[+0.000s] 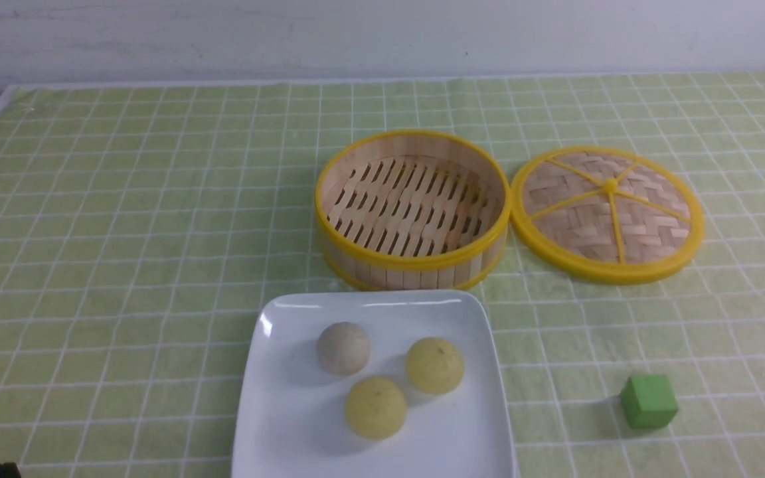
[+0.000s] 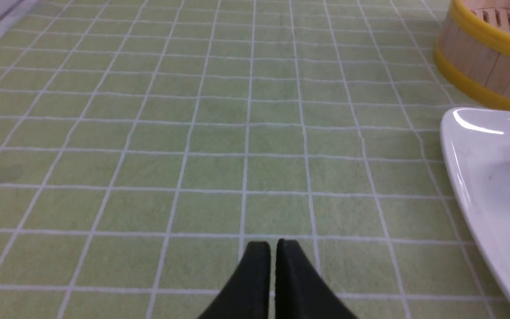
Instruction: Put the steamed buns into the plate on the green tablecloth.
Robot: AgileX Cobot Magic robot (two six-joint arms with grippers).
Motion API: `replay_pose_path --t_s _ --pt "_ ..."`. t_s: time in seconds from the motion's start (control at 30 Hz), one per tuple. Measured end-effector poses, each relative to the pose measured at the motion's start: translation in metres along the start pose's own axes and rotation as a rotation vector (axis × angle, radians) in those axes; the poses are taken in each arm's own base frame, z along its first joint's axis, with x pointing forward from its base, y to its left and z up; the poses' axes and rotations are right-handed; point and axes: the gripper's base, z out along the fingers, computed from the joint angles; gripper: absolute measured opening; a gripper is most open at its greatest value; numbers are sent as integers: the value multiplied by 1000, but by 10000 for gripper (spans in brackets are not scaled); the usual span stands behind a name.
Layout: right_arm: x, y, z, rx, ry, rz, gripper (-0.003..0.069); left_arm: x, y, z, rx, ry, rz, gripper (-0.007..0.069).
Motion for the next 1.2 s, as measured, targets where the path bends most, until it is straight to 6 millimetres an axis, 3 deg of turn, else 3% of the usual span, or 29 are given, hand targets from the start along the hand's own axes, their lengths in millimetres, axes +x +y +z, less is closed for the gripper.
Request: replay_pose_path --t_s 1.2 --pt "0 0 0 0 0 -1 86 0 1 0 -9 6 28 73"
